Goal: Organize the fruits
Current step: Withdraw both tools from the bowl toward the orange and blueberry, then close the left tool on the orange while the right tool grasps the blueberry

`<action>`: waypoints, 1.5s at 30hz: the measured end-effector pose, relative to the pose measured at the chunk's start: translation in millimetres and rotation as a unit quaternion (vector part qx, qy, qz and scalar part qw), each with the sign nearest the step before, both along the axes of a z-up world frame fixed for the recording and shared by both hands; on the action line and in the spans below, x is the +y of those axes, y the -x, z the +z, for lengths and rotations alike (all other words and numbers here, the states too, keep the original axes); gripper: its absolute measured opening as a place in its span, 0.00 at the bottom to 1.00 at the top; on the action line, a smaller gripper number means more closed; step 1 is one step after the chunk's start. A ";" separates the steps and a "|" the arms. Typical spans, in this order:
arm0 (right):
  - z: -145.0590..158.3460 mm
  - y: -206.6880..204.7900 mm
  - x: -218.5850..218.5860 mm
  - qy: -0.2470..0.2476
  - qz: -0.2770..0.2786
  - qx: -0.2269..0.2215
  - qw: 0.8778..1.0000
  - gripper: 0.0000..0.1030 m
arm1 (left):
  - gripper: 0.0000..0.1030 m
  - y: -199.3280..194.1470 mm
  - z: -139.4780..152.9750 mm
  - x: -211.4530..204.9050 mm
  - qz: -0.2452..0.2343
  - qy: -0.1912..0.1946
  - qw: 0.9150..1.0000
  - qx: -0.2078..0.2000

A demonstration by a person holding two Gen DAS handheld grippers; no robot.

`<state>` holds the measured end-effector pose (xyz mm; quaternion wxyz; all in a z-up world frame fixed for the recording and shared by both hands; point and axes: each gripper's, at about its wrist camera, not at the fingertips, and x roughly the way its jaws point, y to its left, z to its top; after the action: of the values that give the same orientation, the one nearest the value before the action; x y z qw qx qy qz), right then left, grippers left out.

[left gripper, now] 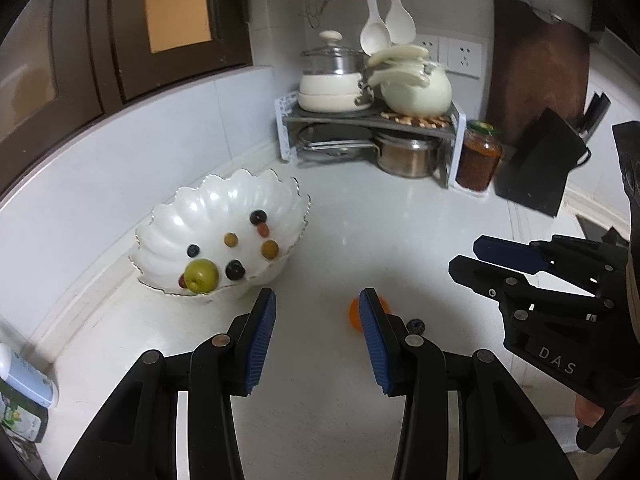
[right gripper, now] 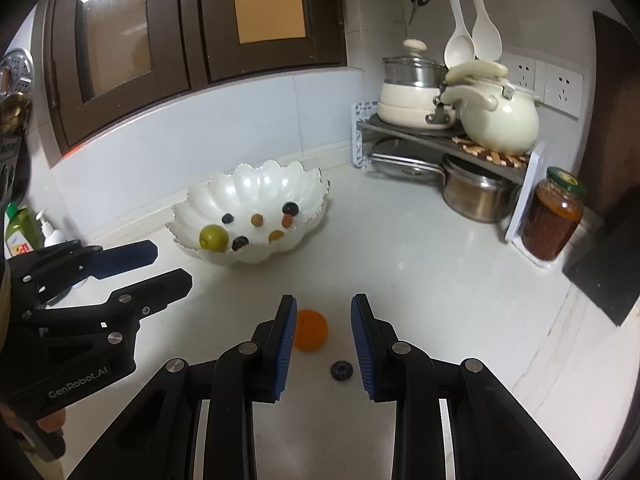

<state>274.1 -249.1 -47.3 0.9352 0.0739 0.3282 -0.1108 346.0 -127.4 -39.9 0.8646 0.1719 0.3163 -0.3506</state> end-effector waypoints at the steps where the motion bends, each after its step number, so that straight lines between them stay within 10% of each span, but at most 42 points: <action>1: -2.9 0.5 -0.2 -0.002 0.000 0.002 1.000 0.29 | 0.42 0.3 -3.0 -1.7 -0.004 -0.005 1.000 -0.001; 45: -98.5 -18.3 -13.5 -0.022 -0.014 0.083 0.996 0.29 | 0.49 -14.7 -87.7 -48.6 -0.170 -0.081 0.982 -0.028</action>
<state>292.4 -262.6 -145.8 0.9015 0.0895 0.4056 -0.1220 360.7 -176.0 -127.6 0.7841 0.3027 0.2851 -0.4607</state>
